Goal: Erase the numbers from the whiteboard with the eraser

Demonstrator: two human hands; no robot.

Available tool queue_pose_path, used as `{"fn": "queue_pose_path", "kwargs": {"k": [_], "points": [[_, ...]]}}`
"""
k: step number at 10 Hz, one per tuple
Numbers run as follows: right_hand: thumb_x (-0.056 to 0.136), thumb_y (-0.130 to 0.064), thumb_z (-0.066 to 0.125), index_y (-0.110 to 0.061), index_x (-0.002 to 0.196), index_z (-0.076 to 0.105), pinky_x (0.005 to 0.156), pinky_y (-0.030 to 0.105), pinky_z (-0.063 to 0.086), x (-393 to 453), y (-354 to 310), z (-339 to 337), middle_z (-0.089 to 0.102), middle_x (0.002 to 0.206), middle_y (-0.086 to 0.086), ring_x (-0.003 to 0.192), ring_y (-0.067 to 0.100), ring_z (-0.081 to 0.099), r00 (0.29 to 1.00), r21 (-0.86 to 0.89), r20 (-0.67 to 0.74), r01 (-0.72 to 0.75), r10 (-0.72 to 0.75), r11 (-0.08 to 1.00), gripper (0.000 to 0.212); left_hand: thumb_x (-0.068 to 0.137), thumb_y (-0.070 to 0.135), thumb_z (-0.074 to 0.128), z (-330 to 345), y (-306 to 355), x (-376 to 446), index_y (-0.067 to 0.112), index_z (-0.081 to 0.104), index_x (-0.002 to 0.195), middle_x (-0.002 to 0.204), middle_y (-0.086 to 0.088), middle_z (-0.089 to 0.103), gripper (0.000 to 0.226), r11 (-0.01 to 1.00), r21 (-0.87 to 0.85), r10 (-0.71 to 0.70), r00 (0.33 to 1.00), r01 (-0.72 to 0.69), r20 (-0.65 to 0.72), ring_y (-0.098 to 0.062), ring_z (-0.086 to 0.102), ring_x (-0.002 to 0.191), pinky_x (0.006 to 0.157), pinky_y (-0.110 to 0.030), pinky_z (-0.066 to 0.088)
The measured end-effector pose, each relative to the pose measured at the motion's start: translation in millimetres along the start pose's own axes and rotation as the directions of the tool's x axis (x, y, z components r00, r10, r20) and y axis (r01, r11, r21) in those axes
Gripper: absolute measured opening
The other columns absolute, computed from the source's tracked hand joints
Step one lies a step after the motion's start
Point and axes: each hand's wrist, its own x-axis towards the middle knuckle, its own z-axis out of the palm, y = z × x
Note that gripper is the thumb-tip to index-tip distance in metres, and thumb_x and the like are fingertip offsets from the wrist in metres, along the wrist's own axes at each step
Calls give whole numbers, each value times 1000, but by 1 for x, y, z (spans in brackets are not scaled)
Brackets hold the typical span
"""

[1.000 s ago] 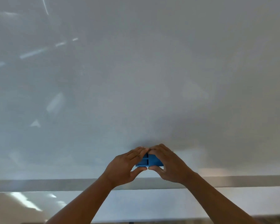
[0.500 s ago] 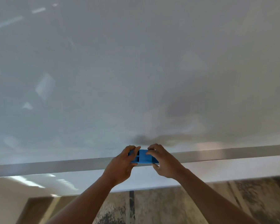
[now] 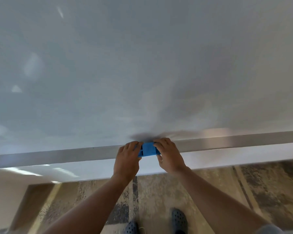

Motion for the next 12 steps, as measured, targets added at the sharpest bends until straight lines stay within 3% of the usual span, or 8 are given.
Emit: {"fn": "queue_pose_path", "kwargs": {"k": [3,5,6,7,8,9,10,12], "points": [[85,-1,66,-1,118,63,103,43,50,0,-2,11,56,134,12,128,31,50,999,11,-25,-21,22,1000,33,92,14,69,21,-2,7,16,44,150,148,-1,51,63,988,-82,-122,988,130,99,-22,47,135,111,-34,41],[81,2,72,-1,122,62,76,40,63,-6,-11,16,53,134,19,128,33,53,992,-3,14,-127,127,992,42,99,19,58,17,1,6,22,41,152,151,3,39,55,980,-75,-167,972,182,166,-19,58,120,92,-31,54],[94,-5,57,-5,142,45,97,41,55,-9,-13,23,38,151,14,147,29,26,985,-48,88,-144,148,988,49,102,19,54,16,1,3,23,40,152,149,5,41,53,980,-70,-168,967,184,191,-19,64,111,87,-31,56],[98,-11,52,-8,148,36,112,39,40,-13,-17,27,32,156,9,150,28,16,978,-105,106,-171,182,980,53,103,27,53,17,-2,-1,23,37,154,153,7,41,53,989,-48,-129,972,141,196,-16,61,119,94,-29,53],[91,-14,65,-5,139,50,113,44,40,-18,-28,18,48,146,12,143,32,35,981,-150,44,-180,188,972,51,104,31,51,14,-6,-5,22,38,154,156,7,41,52,997,-29,-61,980,68,190,-13,52,133,106,-27,45],[76,-17,82,-2,115,68,95,42,56,-21,-40,11,68,119,13,118,32,62,978,-174,-165,-153,124,973,45,102,30,56,6,-9,-9,15,40,153,159,0,40,56,1000,-15,8,993,-6,122,-16,42,144,113,-30,40],[83,-21,75,-2,117,65,100,41,53,-18,-52,2,65,121,14,118,31,60,938,-142,-341,-122,67,982,41,91,30,72,-8,-8,-14,4,48,147,154,-11,46,66,996,-25,87,995,-89,-44,-25,48,139,108,-35,43],[96,-27,59,-4,135,53,113,47,40,-11,-73,-21,47,147,14,140,31,39,893,-129,-449,-100,31,987,46,107,30,34,-29,-3,-22,5,8,158,166,-14,-3,62,982,97,170,984,-165,-45,-28,-2,154,126,-41,12]]}}
